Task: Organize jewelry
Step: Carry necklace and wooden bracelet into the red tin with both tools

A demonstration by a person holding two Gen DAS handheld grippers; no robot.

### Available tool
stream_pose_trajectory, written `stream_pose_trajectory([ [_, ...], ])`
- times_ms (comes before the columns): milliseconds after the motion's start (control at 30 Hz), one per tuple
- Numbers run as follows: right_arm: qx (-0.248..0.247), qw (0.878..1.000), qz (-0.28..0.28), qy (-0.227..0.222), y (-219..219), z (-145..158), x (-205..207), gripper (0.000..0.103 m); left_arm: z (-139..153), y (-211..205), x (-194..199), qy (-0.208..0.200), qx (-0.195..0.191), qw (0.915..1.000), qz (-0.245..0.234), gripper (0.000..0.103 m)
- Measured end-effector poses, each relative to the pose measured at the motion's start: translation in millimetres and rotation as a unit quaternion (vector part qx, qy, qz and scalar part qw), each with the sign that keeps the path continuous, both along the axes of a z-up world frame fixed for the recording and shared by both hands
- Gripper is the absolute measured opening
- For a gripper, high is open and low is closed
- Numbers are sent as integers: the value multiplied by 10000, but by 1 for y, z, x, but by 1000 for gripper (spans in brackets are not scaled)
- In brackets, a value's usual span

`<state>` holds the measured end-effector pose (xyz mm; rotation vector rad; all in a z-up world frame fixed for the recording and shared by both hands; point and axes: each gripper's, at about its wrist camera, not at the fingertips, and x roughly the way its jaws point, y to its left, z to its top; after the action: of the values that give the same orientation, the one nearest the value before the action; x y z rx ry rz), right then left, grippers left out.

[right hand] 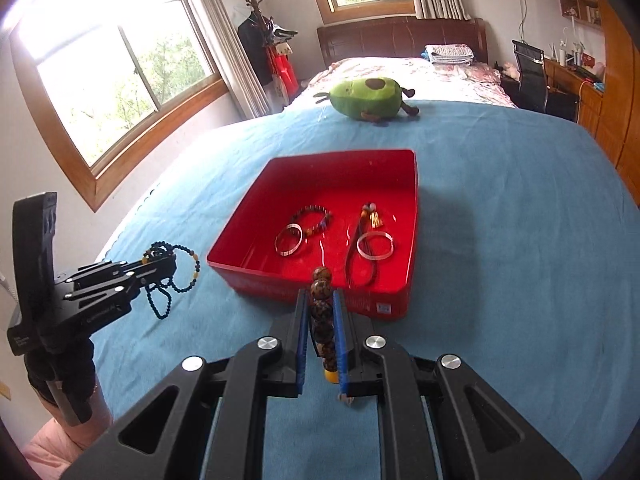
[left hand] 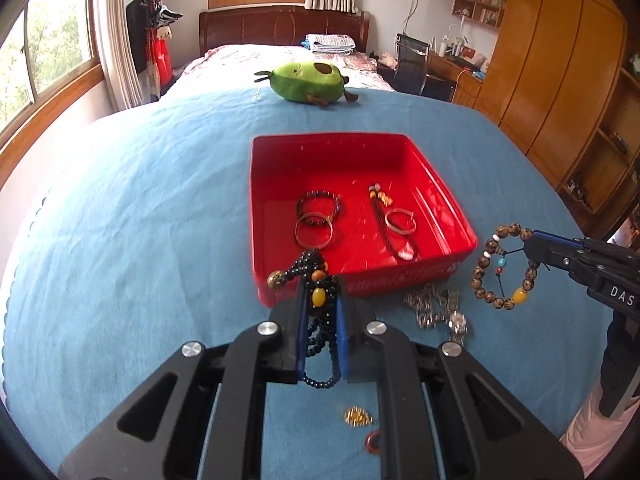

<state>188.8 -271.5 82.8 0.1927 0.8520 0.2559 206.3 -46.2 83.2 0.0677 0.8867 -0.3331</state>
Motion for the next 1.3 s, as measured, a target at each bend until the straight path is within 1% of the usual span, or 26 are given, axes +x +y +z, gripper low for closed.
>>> stream_pose_trajectory([
  [167, 35, 9999, -44, -95, -2, 10, 38, 12, 7, -12, 33, -11, -96, 10000, 3, 10],
  [233, 42, 9999, -75, -89, -2, 9, 54, 12, 5, -18, 47, -12, -111, 9999, 26, 10],
  [367, 57, 9999, -106, 22, -1, -5, 84, 12, -5, -29, 75, 73, -72, 9999, 114, 10],
  [500, 42, 9996, -133, 230, -1, -26, 106, 12, -27, -36, 103, 300, 12, 9994, 174, 10],
  [600, -6, 9991, -147, 394, -2, -42, 117, 12, -41, -39, 117, 408, 90, 9989, 212, 10],
  [667, -33, 9989, -162, 449, -2, -47, 120, 12, -50, -40, 125, 454, 146, 9986, 234, 10],
  [767, -47, 9988, -165, 456, -2, -51, 124, 12, -59, -40, 134, 544, 123, 9982, 231, 10],
  [1100, -113, 9979, -3, 631, 14, -63, 142, 12, -73, -47, 153, 619, 166, 9976, 278, 10],
  [1300, -171, 9968, -65, 782, 14, -75, 154, 12, -79, -50, 161, 704, 166, 9970, 279, 10],
])
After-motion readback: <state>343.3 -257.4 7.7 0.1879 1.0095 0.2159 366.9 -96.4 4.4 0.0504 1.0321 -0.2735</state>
